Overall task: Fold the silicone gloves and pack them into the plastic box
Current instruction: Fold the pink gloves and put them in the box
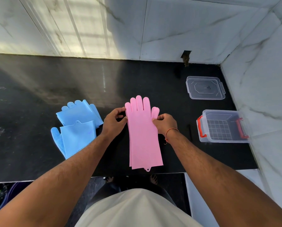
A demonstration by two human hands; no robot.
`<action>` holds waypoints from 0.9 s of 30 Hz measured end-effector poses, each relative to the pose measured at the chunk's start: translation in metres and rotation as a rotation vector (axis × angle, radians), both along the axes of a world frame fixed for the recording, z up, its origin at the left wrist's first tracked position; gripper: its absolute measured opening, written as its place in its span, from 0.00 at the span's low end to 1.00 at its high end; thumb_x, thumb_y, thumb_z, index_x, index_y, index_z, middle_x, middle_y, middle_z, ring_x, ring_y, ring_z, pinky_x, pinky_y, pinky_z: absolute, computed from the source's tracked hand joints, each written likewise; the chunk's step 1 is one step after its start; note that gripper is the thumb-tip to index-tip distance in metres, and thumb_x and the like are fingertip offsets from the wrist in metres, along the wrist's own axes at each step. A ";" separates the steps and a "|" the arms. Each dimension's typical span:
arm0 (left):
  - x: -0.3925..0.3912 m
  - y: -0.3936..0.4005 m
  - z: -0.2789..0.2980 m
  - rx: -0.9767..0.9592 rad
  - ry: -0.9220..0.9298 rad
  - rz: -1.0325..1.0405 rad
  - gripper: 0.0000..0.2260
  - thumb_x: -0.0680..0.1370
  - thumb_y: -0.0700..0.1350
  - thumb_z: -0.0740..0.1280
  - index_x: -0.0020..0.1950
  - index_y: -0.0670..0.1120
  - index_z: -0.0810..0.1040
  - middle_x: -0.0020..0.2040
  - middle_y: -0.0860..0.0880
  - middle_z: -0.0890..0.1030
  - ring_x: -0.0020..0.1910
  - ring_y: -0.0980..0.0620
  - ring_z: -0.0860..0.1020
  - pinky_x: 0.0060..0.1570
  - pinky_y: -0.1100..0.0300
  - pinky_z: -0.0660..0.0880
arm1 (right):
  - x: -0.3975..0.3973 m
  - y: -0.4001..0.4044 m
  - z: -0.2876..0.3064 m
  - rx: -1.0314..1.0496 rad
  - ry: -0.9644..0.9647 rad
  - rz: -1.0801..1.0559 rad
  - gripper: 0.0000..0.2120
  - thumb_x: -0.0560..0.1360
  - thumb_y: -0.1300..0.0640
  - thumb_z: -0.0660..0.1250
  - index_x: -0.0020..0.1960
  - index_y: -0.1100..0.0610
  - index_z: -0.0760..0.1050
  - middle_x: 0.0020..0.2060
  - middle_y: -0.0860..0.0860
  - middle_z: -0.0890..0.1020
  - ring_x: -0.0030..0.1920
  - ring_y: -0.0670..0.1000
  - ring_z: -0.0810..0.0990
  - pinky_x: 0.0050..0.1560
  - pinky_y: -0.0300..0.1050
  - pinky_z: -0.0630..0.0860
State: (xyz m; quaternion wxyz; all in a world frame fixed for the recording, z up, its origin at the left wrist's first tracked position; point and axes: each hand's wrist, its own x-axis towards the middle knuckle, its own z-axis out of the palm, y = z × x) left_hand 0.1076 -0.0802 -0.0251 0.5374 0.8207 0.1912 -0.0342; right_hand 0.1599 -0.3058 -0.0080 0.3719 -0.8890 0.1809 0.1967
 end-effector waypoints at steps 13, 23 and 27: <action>0.008 -0.006 -0.003 0.139 0.008 0.064 0.14 0.84 0.54 0.72 0.58 0.44 0.90 0.53 0.52 0.86 0.51 0.52 0.84 0.58 0.55 0.82 | -0.012 -0.005 -0.010 0.042 -0.036 -0.009 0.06 0.80 0.51 0.74 0.53 0.50 0.78 0.49 0.47 0.82 0.50 0.51 0.83 0.54 0.49 0.81; 0.020 -0.004 -0.002 0.160 0.058 0.145 0.13 0.82 0.56 0.73 0.58 0.49 0.91 0.50 0.55 0.90 0.47 0.57 0.85 0.62 0.53 0.83 | -0.011 -0.003 -0.011 -0.060 -0.054 0.097 0.07 0.79 0.49 0.75 0.46 0.48 0.78 0.44 0.45 0.84 0.47 0.52 0.86 0.55 0.54 0.86; 0.013 -0.003 0.008 0.160 0.114 0.092 0.22 0.79 0.59 0.76 0.66 0.47 0.82 0.52 0.53 0.87 0.49 0.55 0.84 0.54 0.59 0.80 | -0.016 -0.008 -0.001 -0.005 -0.024 0.095 0.17 0.77 0.49 0.77 0.64 0.51 0.79 0.48 0.45 0.83 0.51 0.53 0.86 0.56 0.58 0.86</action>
